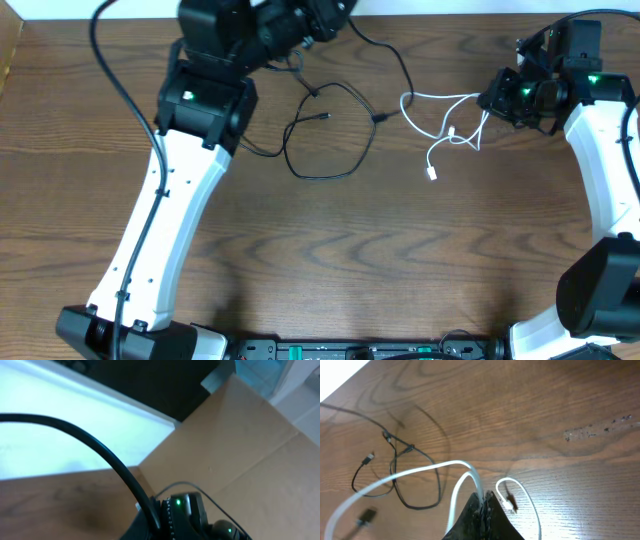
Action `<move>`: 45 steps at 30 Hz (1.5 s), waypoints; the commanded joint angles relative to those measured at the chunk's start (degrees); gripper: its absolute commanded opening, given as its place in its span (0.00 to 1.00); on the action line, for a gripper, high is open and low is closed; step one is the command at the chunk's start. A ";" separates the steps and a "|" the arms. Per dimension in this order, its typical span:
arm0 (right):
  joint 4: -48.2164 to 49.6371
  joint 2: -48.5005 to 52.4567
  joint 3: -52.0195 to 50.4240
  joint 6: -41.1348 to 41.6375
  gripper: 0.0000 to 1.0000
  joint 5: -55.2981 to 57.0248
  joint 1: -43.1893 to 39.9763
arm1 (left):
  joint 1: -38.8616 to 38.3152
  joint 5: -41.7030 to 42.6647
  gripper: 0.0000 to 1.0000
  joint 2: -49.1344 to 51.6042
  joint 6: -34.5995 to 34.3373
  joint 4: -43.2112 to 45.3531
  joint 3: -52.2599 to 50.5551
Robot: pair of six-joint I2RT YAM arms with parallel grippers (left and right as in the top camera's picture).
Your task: Untangle cables
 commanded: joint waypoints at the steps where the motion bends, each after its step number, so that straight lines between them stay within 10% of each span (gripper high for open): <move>1: -0.26 0.55 0.92 -0.33 0.01 -1.07 -0.04 | 1.90 0.35 0.07 -2.64 0.28 1.99 0.11; 10: 8.76 0.55 0.92 -2.47 0.01 -22.93 4.68 | 1.03 0.37 0.08 -1.18 -1.68 1.88 0.02; 21: 20.33 0.70 0.92 11.32 0.01 -12.04 14.73 | -1.77 0.35 0.08 -0.90 -3.93 4.00 0.04; 37: 16.20 1.03 0.90 8.98 0.01 -1.25 19.67 | -1.46 -1.33 0.07 -0.92 -7.72 7.96 0.04; 45: 18.97 -0.83 0.94 6.56 0.01 -17.75 12.11 | -0.81 -11.41 0.07 -0.87 2.80 -9.86 -0.31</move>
